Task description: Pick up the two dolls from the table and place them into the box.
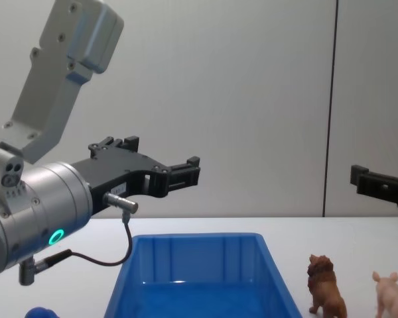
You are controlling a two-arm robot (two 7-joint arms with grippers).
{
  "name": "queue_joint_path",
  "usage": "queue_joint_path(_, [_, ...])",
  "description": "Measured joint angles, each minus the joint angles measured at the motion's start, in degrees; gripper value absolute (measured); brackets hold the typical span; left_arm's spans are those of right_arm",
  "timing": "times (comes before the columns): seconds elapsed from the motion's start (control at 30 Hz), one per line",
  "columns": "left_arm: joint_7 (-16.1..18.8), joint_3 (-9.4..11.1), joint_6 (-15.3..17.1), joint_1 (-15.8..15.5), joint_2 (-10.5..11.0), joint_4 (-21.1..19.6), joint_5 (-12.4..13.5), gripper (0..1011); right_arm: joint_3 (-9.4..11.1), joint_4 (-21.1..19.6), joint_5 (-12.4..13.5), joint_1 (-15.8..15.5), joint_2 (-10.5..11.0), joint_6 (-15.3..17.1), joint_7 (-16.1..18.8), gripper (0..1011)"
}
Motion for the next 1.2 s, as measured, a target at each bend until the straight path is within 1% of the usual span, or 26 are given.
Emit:
queue_joint_path(0.8, [0.0,0.0,0.0,0.0,0.0,0.0,0.0,1001,0.0,0.0,0.0,0.0,0.0,0.0,0.1,1001])
queue_joint_path(0.97, [0.0,0.0,0.0,0.0,0.0,0.0,0.0,1001,0.5,0.3,0.7,0.1,0.5,-0.2,1.0,1001])
queue_joint_path(1.2, [0.0,0.0,0.0,0.0,0.0,0.0,0.0,1001,1.5,0.8,2.5,-0.3,1.8,0.1,2.7,1001])
